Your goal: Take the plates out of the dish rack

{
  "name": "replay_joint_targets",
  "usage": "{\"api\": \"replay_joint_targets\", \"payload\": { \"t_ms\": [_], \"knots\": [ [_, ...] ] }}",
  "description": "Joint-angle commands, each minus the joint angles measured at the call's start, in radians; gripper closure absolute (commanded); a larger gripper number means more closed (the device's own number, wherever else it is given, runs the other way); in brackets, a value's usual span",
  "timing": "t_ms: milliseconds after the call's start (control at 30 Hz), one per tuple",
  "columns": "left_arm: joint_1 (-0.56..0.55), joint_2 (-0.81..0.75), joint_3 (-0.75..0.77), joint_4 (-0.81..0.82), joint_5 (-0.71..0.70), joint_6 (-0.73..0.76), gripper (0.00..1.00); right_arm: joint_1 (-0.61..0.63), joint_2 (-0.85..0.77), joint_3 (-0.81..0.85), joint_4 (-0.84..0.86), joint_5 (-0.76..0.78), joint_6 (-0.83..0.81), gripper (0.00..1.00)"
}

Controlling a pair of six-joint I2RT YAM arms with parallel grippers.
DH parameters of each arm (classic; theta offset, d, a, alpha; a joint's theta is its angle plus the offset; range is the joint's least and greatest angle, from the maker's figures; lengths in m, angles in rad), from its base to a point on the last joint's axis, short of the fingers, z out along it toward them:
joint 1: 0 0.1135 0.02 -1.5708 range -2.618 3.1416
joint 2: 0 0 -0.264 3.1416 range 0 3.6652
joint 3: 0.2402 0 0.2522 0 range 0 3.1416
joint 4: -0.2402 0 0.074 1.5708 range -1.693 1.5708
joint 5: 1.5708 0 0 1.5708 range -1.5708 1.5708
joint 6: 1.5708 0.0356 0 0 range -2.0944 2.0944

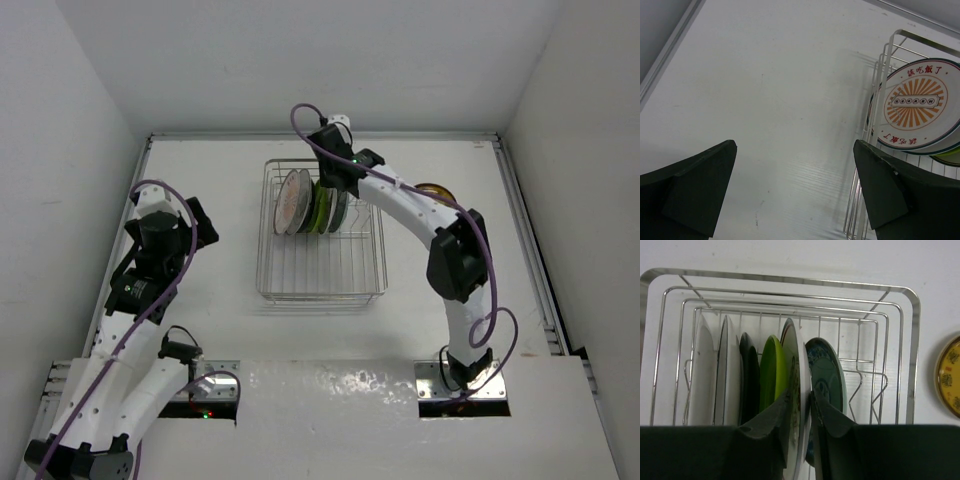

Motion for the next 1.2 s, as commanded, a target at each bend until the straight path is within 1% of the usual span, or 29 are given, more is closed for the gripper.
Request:
{"api": "replay_joint_targets", "payload": {
  "t_ms": [0, 33, 67, 200, 333, 367, 400, 433, 500, 667, 800, 867, 933, 967, 1033, 1067, 1133, 1167],
  "knots": [
    [0.010, -0.010, 0.014, 0.038, 0.010, 0.014, 0.00, 0.029, 0.050, 0.117, -0.103, 0.138, -0.014, 0.80],
    [0.010, -0.012, 0.014, 0.038, 0.011, 0.014, 0.00, 0.038, 0.059, 0.140, -0.119, 0.156, -0.014, 0.86],
    [0.011, -0.013, 0.014, 0.039, 0.011, 0.014, 0.00, 0.040, 0.073, 0.147, -0.126, 0.183, -0.015, 0.87],
    [0.010, -0.018, 0.014, 0.040, 0.014, 0.014, 0.00, 0.052, 0.108, 0.178, -0.153, 0.226, -0.028, 0.88],
    [0.010, -0.023, 0.013, 0.041, 0.016, 0.014, 0.00, 0.055, 0.103, 0.146, -0.146, 0.250, -0.028, 0.87],
    [0.010, -0.023, 0.014, 0.041, 0.016, 0.014, 0.00, 0.055, 0.103, 0.137, -0.144, 0.253, -0.028, 0.90],
    [0.010, -0.023, 0.014, 0.041, 0.016, 0.015, 0.00, 0.058, 0.103, 0.138, -0.146, 0.259, -0.028, 0.97],
    [0.010, -0.023, 0.014, 0.041, 0.016, 0.015, 0.00, 0.061, 0.105, 0.149, -0.152, 0.276, -0.023, 1.00],
    [0.010, -0.021, 0.014, 0.041, 0.014, 0.015, 0.00, 0.067, 0.106, 0.169, -0.156, 0.285, -0.028, 1.00],
    [0.010, -0.024, 0.014, 0.040, 0.007, 0.014, 0.00, 0.070, 0.123, 0.287, -0.213, 0.314, -0.035, 1.00],
    [0.010, -0.021, 0.014, 0.040, 0.004, 0.012, 0.00, 0.072, 0.110, 0.365, -0.238, 0.357, -0.074, 1.00],
    [0.010, -0.018, 0.014, 0.039, 0.002, 0.012, 0.00, 0.069, 0.082, 0.411, -0.259, 0.394, -0.100, 1.00],
    [0.010, -0.016, 0.014, 0.038, -0.001, 0.012, 0.00, 0.066, 0.041, 0.410, -0.262, 0.415, -0.115, 1.00],
    [0.010, -0.015, 0.014, 0.036, -0.003, 0.012, 0.00, 0.058, -0.014, 0.398, -0.262, 0.424, -0.129, 1.00],
    [0.010, -0.016, 0.014, 0.036, -0.004, 0.010, 0.00, 0.046, -0.085, 0.326, -0.262, 0.428, -0.135, 1.00],
    [0.010, -0.016, 0.014, 0.036, -0.007, 0.010, 0.00, 0.031, -0.169, 0.294, -0.261, 0.429, -0.138, 1.00],
    [0.011, -0.018, 0.014, 0.036, -0.007, 0.010, 0.00, 0.008, -0.269, 0.159, -0.241, 0.425, -0.138, 1.00],
    [0.010, -0.018, 0.014, 0.036, -0.006, 0.010, 0.00, -0.002, -0.382, 0.107, -0.203, 0.420, -0.147, 1.00]
  ]
}}
